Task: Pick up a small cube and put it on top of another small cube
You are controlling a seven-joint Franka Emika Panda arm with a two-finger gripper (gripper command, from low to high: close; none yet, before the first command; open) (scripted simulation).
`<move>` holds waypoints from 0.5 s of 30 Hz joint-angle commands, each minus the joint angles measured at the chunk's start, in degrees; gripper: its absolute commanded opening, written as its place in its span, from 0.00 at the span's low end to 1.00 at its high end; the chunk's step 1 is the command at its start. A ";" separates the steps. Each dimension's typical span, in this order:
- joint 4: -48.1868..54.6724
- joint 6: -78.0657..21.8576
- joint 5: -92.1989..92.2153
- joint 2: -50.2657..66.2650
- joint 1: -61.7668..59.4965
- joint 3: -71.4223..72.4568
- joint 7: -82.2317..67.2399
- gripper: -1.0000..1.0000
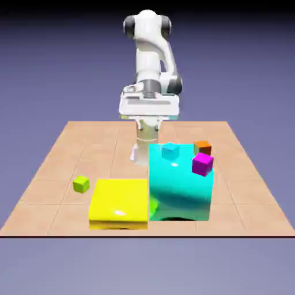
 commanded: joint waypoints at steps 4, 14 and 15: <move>7.23 -9.60 1.19 8.30 -1.01 -2.92 -3.28 0.50; 25.30 -33.62 4.17 29.06 -3.52 -10.26 -11.50 0.50; 27.11 -36.02 4.47 31.14 -3.77 -10.99 -12.32 0.50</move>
